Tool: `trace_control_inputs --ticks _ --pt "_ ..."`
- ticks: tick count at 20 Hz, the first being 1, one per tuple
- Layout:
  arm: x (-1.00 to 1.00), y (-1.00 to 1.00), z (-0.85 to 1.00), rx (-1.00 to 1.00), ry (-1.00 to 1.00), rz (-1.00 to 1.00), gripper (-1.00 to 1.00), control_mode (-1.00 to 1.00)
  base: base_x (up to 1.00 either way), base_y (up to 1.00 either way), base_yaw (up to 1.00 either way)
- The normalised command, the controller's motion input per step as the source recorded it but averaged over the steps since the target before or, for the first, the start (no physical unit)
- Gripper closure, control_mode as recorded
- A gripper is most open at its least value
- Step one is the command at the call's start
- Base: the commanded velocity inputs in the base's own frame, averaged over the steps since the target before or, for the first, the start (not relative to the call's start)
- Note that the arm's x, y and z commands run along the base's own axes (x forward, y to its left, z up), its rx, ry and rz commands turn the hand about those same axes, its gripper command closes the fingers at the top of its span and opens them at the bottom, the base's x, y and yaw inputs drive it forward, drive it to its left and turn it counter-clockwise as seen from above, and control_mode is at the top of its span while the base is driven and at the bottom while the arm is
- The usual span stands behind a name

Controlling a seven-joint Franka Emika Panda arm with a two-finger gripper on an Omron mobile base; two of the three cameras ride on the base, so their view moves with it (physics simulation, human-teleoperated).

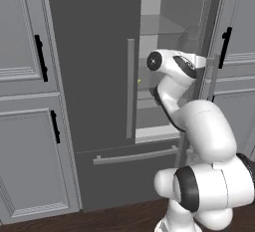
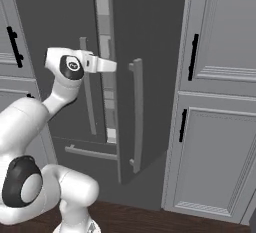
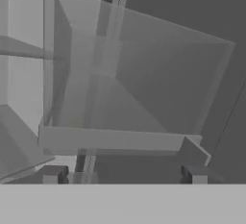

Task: Grab a lemon wedge from the fridge and one ice cube from the ice bowl, and put them in the glass of lemonade.

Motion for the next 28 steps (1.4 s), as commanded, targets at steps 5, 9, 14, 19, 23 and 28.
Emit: trace_control_inputs --ticks 5,9,14,19,23,28 --pt "0.37 -1.0 -0.4 0.08 0.02 0.0 -1.0 -1.0 0.0 0.0 0.0" --pt "-0.03 -1.0 -0.26 0.11 0.0 0.0 -1.0 -1.0 0.0 0.0 0.0" --pt "-0.7 -1.0 0.0 0.15 -0.08 -0.03 -1.0 -1.0 0.0 0.0 0.0" --pt "-0.91 -1.0 0.0 0.16 -0.09 -0.06 -1.0 -1.0 0.0 0.0 0.0" --pt "-0.63 -1.0 0.0 0.15 -0.05 -0.08 -1.0 -1.0 0.0 0.0 0.0" --pt "-0.79 -0.48 0.2 0.06 -0.16 -0.03 -1.0 -1.0 0.0 0.0 0.0"
